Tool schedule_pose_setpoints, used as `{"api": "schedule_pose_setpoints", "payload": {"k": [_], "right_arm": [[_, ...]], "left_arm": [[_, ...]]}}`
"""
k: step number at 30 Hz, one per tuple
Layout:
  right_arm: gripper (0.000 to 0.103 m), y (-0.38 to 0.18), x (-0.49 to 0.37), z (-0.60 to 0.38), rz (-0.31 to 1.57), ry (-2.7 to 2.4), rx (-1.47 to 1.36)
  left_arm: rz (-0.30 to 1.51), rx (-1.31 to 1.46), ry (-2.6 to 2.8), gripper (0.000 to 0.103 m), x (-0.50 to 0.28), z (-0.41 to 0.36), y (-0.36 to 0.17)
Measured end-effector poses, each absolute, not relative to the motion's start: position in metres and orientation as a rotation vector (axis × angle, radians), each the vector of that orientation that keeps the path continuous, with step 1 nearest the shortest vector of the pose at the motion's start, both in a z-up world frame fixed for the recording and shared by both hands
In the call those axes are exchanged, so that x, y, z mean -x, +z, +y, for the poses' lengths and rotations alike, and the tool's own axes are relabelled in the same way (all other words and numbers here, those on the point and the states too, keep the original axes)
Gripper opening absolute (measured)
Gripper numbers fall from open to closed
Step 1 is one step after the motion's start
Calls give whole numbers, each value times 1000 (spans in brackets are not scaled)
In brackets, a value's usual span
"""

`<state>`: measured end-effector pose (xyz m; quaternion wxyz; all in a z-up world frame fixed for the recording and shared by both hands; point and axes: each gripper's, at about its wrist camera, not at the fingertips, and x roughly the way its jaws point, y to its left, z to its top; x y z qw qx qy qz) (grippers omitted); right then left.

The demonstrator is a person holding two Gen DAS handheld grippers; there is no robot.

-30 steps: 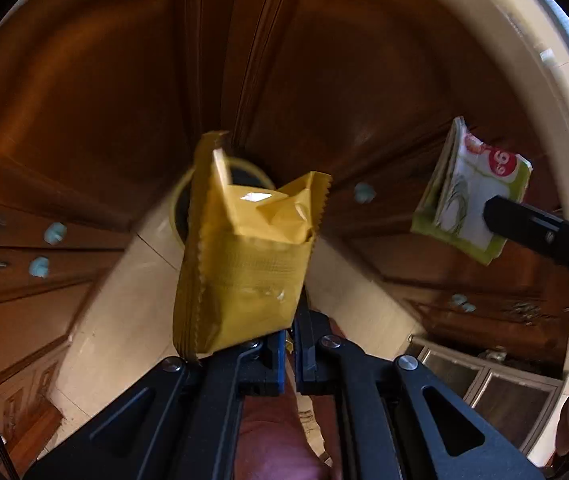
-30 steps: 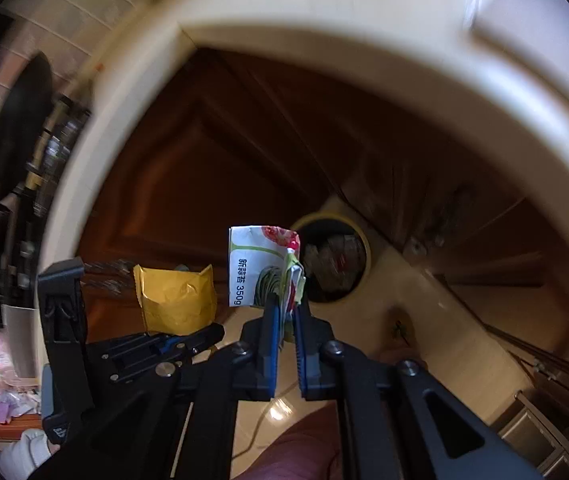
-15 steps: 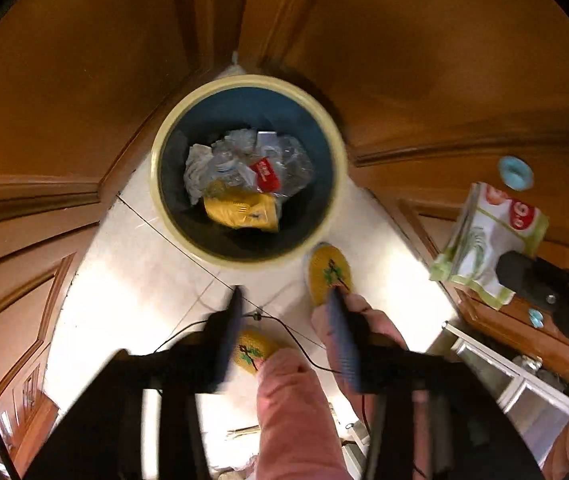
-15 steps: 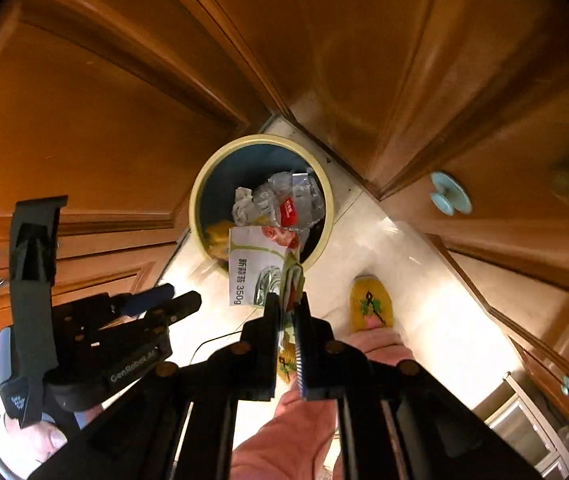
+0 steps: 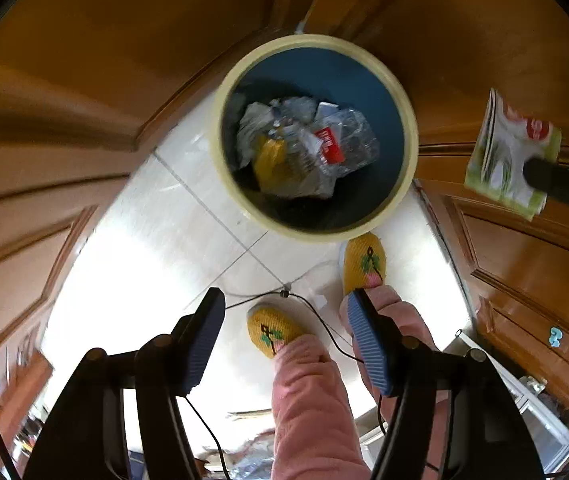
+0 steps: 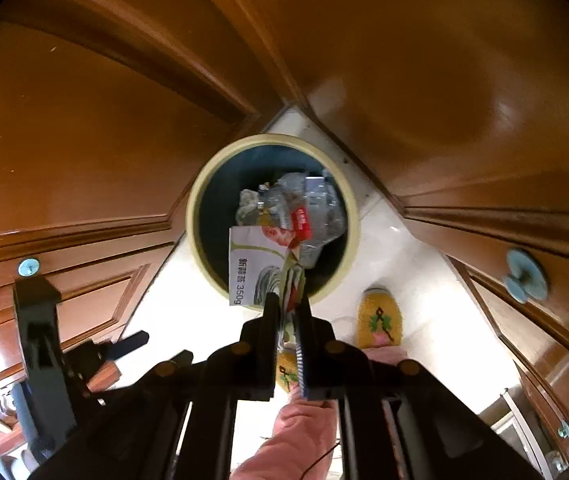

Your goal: Collect trash

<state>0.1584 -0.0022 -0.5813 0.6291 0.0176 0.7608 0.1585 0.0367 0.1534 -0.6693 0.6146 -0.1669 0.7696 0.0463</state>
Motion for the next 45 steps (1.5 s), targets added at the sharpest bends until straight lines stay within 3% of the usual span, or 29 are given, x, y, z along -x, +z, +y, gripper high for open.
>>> {"api": "schedule_pose_setpoints", "payload": {"k": [3, 7, 8, 23, 39, 45], "right_arm": [[16, -573, -159, 8, 1714, 398, -44], [44, -556, -156, 15, 1649, 417, -21], [45, -553, -156, 14, 1638, 419, -16], [45, -489, -130, -35, 1527, 361, 6], [45, -419, -79, -56, 1447, 307, -110], [45, -358, -61, -65, 1372, 296, -129]], "left_arm": [[1756, 412, 129, 62, -28, 161, -661], [1719, 418, 159, 69, -25, 164, -641], [1703, 416, 165, 73, -26, 164, -633], [1512, 334, 149, 95, -39, 143, -528], [1394, 273, 78, 99, -9, 121, -443], [1316, 259, 52, 99, 0, 114, -377]]}}
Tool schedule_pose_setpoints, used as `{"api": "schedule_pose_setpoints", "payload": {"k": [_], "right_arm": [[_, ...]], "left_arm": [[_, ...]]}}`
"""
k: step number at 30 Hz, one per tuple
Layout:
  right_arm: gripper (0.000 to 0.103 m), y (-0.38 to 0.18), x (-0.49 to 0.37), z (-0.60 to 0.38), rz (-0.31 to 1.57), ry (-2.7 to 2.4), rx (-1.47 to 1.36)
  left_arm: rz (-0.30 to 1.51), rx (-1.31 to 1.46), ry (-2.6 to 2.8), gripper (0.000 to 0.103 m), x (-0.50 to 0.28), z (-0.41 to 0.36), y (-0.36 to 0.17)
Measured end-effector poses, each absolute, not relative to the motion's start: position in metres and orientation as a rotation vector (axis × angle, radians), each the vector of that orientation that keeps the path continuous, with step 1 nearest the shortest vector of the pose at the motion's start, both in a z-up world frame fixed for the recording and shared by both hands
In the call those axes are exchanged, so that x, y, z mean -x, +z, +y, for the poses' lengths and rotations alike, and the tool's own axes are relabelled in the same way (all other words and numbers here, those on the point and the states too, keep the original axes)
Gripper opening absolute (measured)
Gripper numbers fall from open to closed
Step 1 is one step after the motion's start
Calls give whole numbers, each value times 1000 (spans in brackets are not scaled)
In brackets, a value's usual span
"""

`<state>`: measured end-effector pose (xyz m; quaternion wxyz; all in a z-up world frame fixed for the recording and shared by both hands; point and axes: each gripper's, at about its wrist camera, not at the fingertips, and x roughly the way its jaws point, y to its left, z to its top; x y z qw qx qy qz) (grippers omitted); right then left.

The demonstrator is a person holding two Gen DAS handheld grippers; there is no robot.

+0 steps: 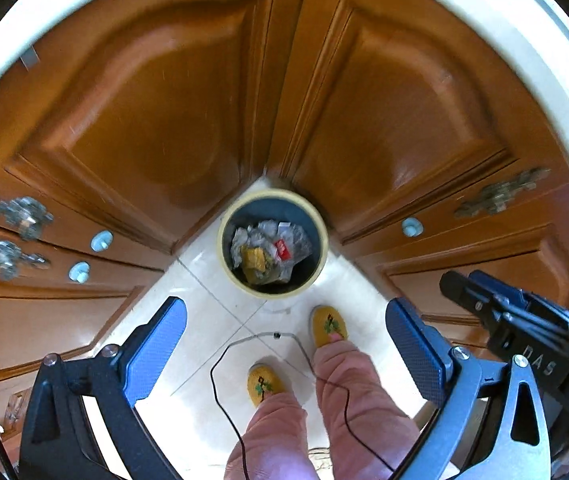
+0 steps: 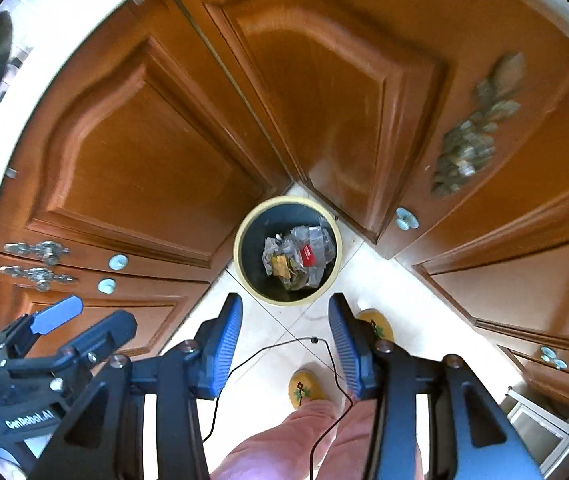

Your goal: Collect trash

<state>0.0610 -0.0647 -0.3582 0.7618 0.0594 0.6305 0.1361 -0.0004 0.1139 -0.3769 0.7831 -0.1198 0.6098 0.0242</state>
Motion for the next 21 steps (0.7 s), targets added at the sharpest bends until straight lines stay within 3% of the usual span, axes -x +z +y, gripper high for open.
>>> {"api": "schedule_pose_setpoints", "payload": {"k": [9, 15, 21], "right_arm": [[45, -233, -41, -82, 1187, 332, -137], [46, -161, -31, -91, 1039, 325, -99], [54, -94, -19, -95, 891, 329, -66]], "left_arm": [[1118, 245, 59, 99, 11, 106, -242], [1072, 222, 91, 99, 15, 106, -180], [980, 180, 101, 99, 23, 100, -120]]}}
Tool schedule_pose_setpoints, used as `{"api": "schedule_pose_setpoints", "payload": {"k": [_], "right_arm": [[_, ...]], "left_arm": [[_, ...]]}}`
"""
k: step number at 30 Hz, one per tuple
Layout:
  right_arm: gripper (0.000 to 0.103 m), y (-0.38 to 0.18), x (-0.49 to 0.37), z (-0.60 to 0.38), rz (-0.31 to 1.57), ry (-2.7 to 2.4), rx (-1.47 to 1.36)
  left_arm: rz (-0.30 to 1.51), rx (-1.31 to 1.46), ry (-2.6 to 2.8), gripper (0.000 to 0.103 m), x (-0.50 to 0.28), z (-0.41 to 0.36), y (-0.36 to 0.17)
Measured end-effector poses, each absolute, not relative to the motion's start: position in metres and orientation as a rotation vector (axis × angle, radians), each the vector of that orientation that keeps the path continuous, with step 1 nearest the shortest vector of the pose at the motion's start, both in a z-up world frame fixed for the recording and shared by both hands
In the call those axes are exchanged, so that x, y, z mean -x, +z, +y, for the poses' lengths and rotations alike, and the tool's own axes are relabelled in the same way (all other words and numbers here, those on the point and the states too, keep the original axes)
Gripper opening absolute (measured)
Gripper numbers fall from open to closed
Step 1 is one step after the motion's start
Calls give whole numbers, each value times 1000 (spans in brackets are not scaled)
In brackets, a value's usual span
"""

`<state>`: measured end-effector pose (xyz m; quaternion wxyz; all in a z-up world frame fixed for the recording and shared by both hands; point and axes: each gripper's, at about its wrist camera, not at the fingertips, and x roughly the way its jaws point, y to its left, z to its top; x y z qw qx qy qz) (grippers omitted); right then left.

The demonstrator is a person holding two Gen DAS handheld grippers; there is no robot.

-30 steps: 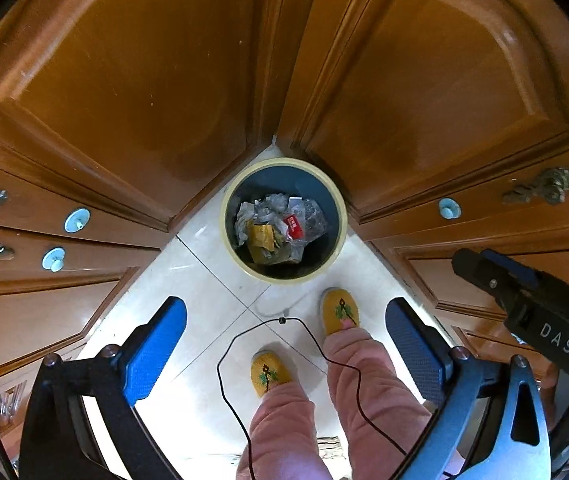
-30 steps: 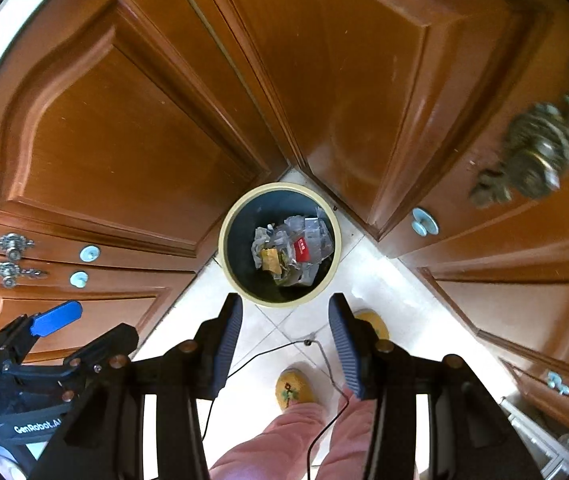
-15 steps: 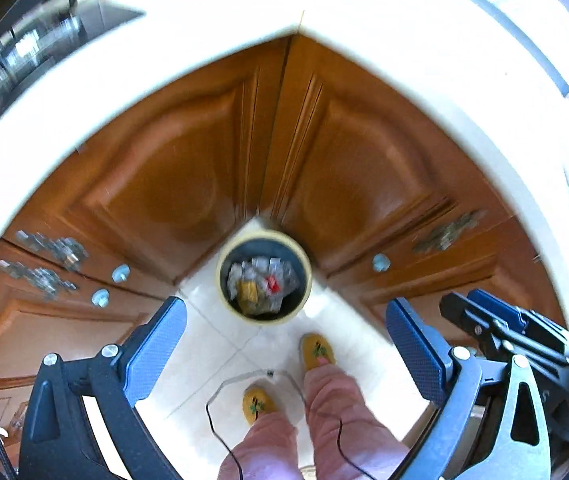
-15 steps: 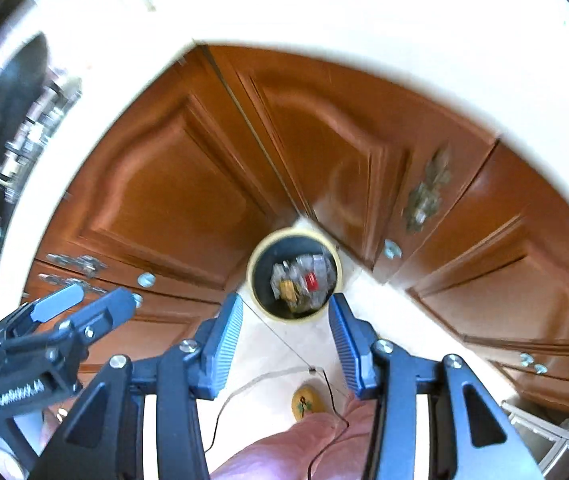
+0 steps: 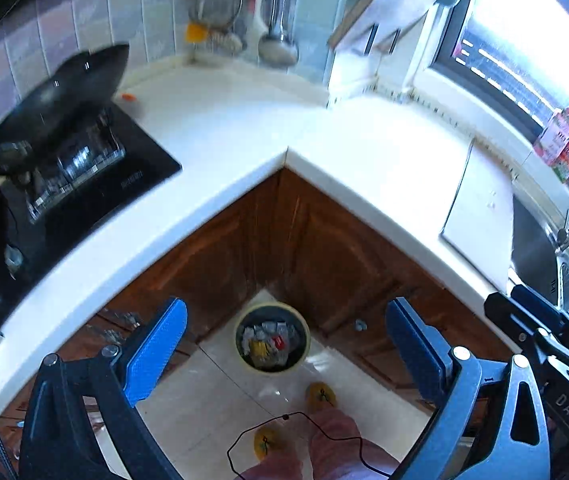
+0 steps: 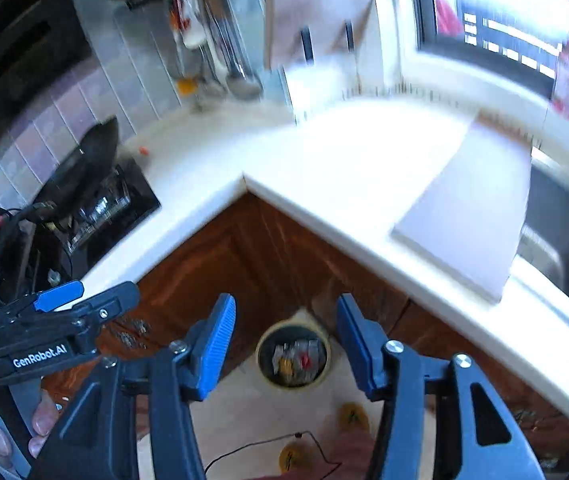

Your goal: Collect trash

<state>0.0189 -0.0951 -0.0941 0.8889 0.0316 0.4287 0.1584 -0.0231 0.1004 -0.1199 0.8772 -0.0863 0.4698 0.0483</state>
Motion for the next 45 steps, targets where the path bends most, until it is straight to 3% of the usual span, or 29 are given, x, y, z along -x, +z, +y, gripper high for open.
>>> {"api": "schedule_pose_setpoints", "payload": {"k": [11, 45], "right_arm": [[70, -31, -3, -98, 754, 239, -26], [70, -28, -20, -102, 739, 171, -43]], "left_arm": [[850, 146, 134, 99, 37, 87, -62], [767, 43, 115, 99, 11, 64, -40]]}}
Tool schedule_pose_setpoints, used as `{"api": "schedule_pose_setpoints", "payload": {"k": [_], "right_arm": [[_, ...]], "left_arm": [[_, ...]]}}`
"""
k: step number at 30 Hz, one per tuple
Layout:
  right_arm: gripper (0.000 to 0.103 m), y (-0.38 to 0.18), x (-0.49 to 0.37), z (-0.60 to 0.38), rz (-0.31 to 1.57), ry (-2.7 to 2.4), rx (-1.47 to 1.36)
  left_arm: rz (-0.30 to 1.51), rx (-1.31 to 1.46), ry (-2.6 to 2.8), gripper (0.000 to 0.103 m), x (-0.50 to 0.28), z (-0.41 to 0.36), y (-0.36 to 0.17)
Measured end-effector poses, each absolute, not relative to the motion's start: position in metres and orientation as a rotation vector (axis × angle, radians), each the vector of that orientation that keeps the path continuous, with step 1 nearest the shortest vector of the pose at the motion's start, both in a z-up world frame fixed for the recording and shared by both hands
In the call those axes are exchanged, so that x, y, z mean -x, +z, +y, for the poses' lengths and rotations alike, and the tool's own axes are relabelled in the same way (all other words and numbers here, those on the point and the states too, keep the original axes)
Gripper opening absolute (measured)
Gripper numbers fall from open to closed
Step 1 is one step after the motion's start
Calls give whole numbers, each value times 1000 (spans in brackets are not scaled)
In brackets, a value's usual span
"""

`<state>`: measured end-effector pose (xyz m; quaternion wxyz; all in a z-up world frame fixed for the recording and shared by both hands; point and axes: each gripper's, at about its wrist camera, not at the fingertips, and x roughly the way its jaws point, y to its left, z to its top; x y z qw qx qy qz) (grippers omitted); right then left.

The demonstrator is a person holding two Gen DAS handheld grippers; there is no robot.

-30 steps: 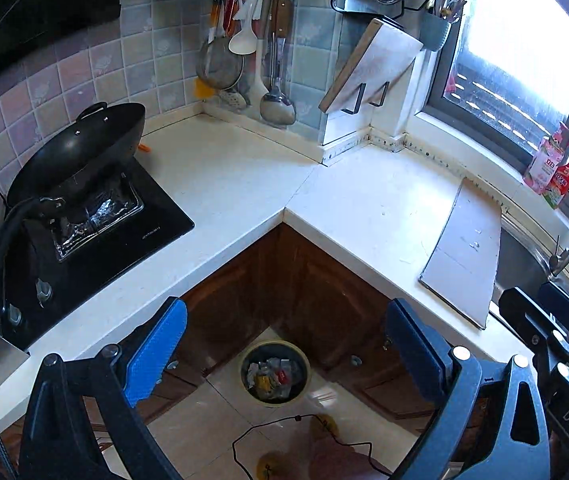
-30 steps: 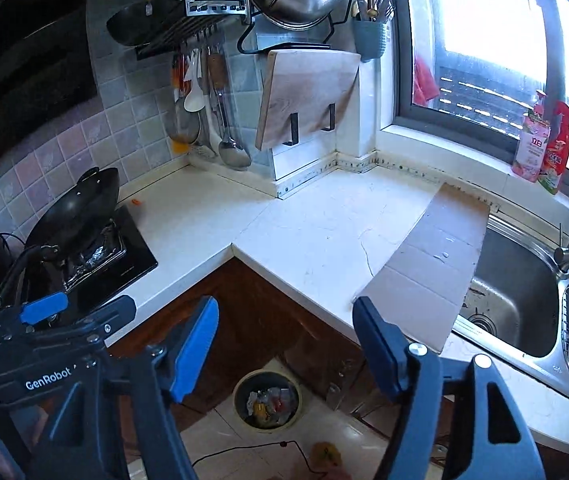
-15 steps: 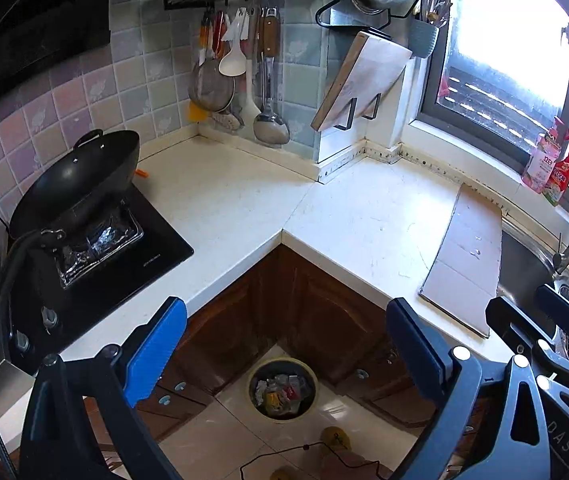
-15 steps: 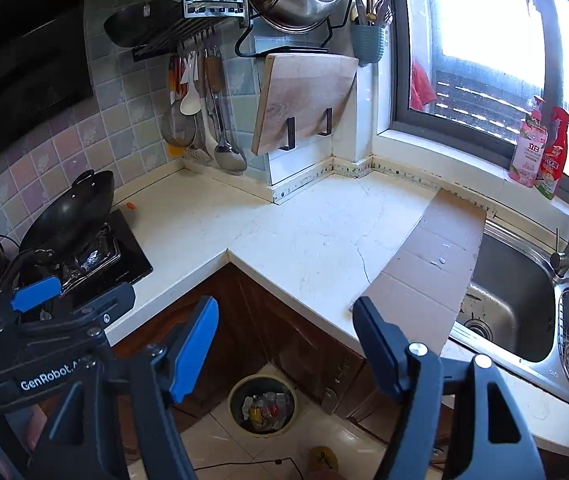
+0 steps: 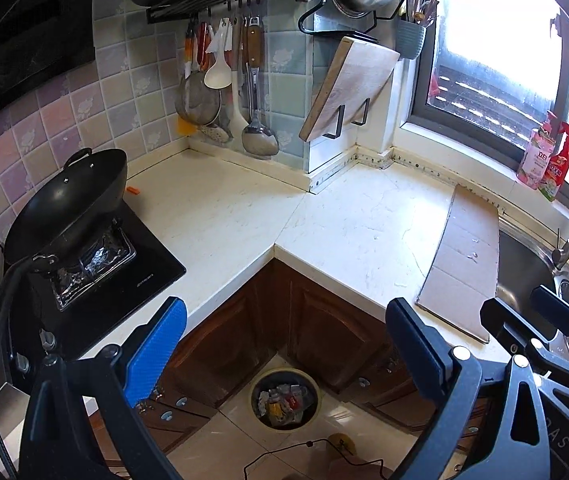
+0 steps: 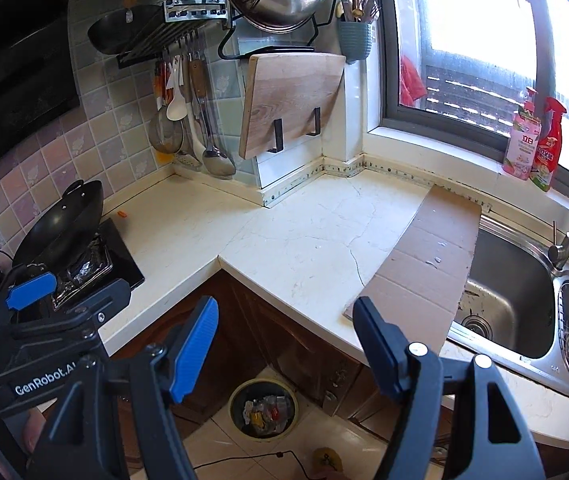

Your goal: Collect trash

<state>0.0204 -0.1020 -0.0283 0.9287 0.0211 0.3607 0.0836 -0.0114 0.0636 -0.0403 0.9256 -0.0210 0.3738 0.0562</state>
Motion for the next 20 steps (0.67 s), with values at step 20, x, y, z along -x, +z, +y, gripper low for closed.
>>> {"api": "schedule_pose_setpoints", "payload": {"k": [20], "right_arm": [[70, -33, -38, -109, 754, 159, -56]], "left_arm": [[780, 31, 107, 99, -5, 57, -44]]}}
